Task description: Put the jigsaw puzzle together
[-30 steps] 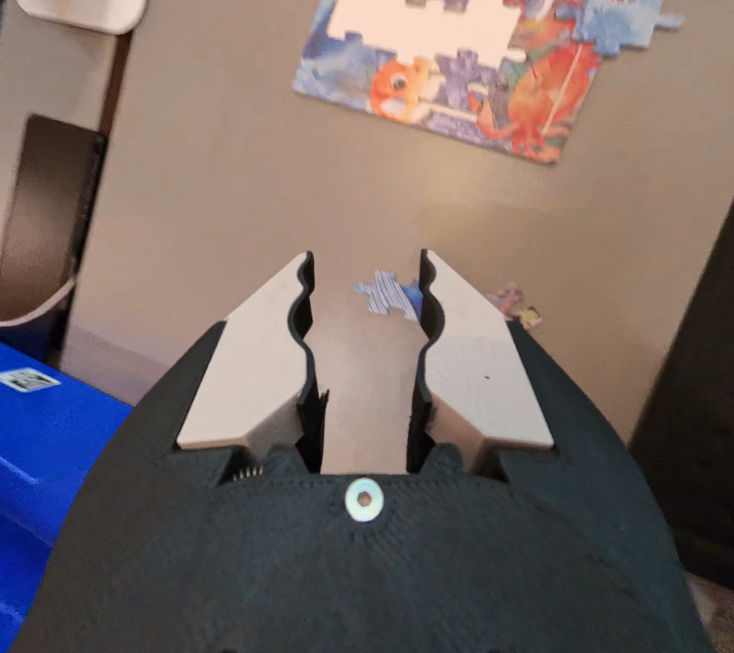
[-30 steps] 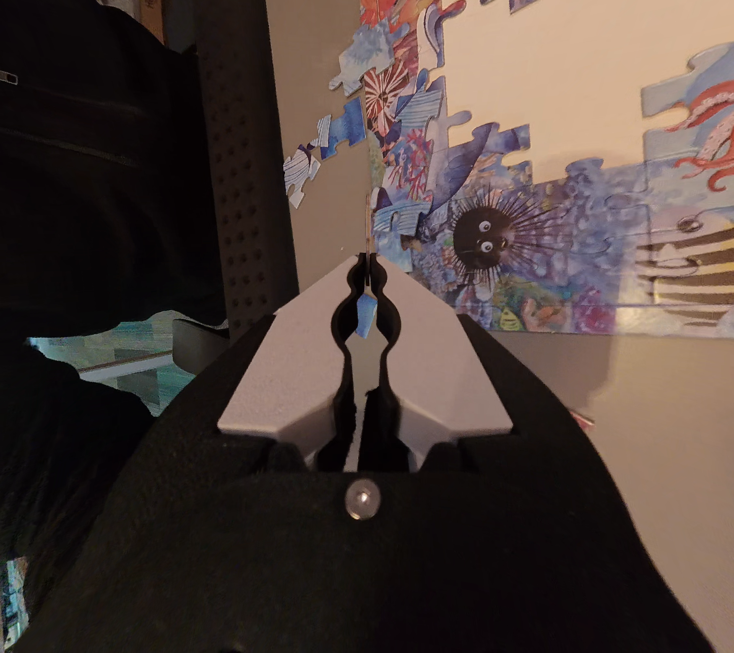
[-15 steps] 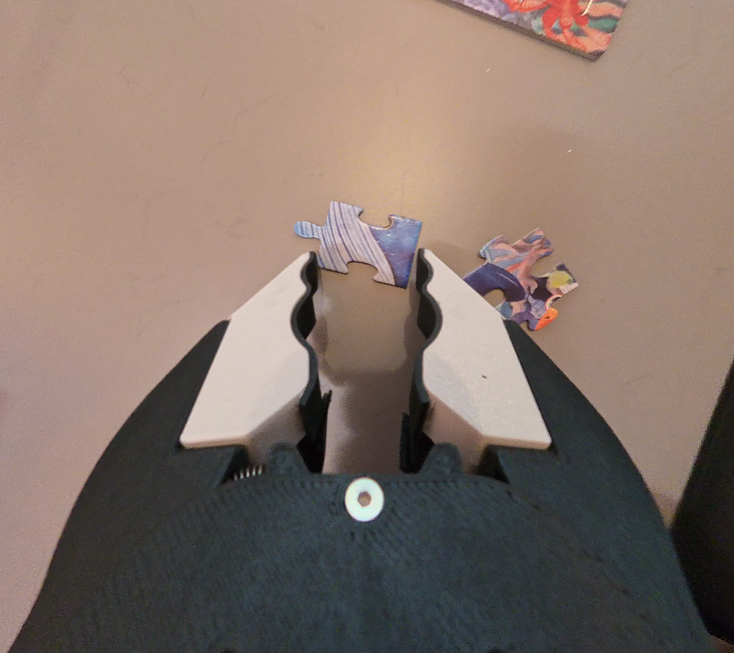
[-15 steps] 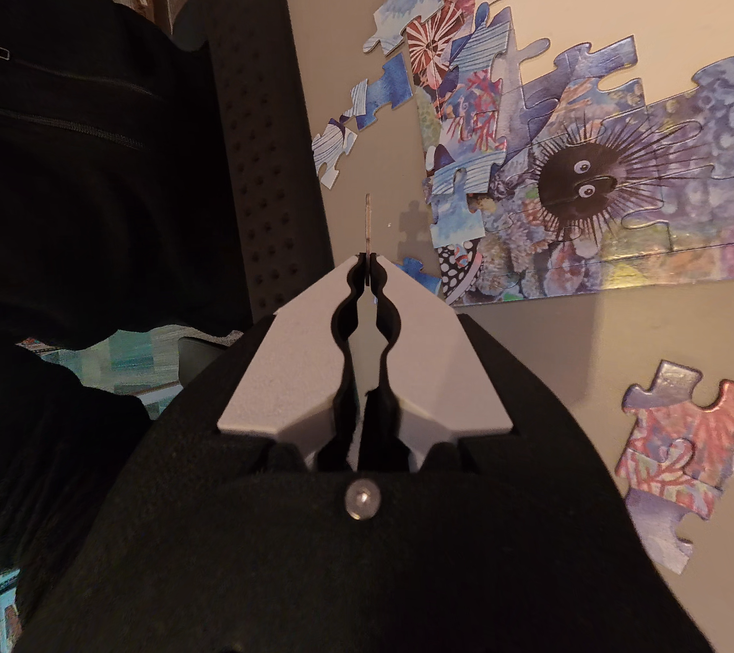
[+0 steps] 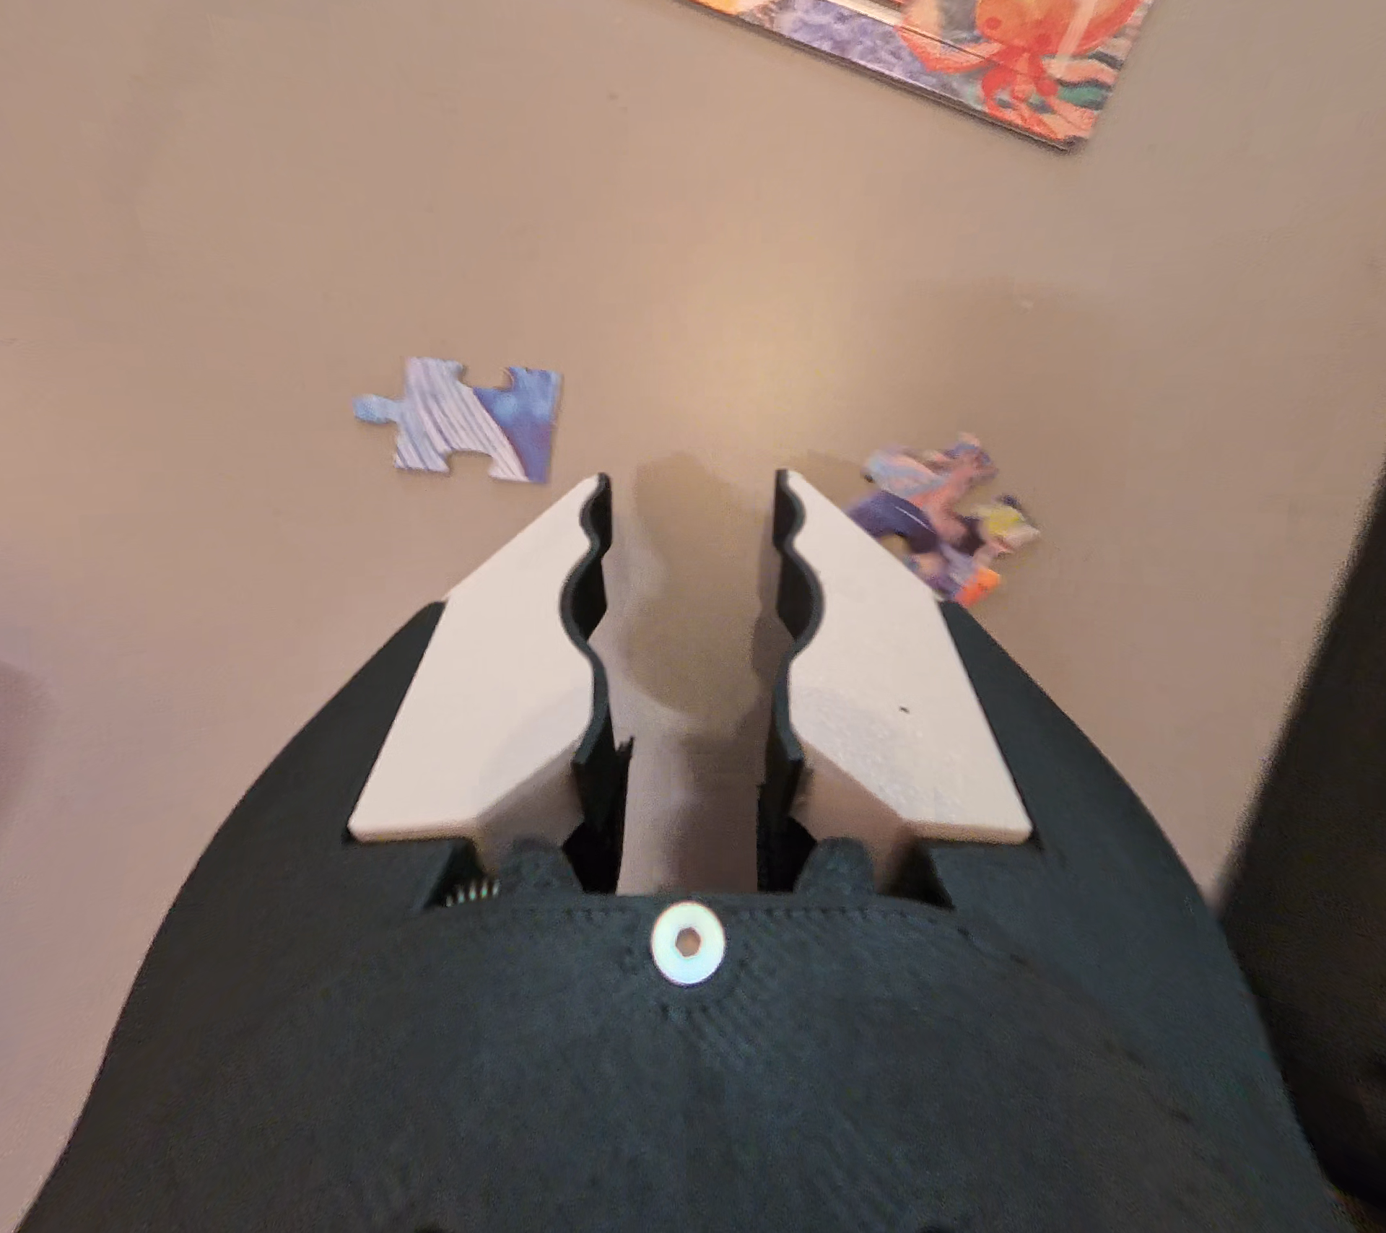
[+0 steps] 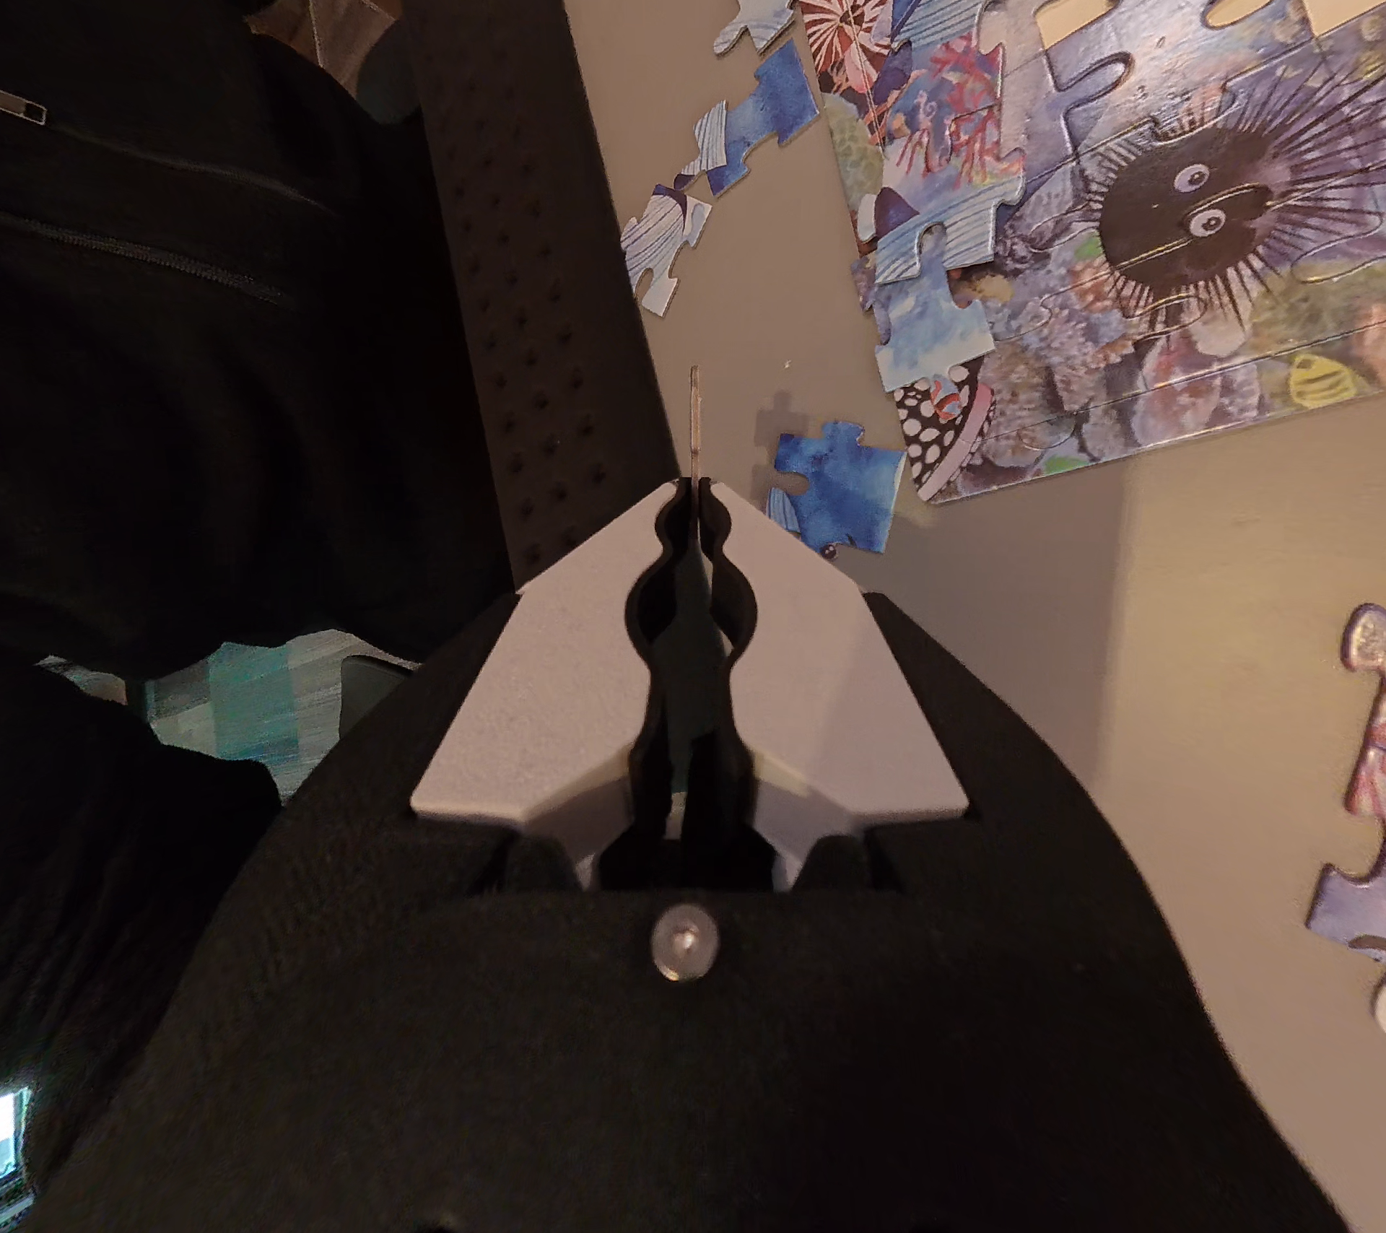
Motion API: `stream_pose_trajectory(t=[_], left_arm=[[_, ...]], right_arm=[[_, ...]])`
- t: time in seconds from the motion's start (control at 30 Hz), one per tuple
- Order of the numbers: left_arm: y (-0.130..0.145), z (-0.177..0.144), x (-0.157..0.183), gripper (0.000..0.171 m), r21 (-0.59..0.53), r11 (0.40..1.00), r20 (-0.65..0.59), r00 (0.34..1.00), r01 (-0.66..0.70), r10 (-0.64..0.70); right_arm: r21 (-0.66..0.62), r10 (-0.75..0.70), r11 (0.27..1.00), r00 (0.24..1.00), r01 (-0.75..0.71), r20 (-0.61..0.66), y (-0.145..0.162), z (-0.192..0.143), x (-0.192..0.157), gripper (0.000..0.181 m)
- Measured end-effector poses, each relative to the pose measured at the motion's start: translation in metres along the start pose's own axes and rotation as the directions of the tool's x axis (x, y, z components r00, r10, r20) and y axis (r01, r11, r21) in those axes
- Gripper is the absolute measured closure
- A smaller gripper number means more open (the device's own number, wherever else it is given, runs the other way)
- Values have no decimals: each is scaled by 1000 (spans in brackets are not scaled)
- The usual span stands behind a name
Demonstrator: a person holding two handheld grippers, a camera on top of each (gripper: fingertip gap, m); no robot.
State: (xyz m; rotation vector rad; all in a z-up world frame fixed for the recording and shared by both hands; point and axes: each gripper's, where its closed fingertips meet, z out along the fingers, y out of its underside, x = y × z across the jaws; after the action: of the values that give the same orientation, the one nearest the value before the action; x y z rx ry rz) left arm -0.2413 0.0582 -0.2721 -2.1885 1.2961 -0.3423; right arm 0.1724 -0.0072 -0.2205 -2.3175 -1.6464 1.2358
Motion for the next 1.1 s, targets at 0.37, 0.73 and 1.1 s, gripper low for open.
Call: stream_pose_trajectory(t=[0.37,0.73,1.1], left_arm=[[19,2,63,111,-32,997,-113,991,-76,72],[9,6,67,157,87,993,-20,997,-78,80],[8,-14,51,129,135,991,48,999,-19,12]], right_arm=[[38,-34,999,999,33,32,-1,11,-6,181],[57,-23,998,999,21,39,2,19,-8,181],[91,-9,996,1000,6,25,6,16,-9,181]])
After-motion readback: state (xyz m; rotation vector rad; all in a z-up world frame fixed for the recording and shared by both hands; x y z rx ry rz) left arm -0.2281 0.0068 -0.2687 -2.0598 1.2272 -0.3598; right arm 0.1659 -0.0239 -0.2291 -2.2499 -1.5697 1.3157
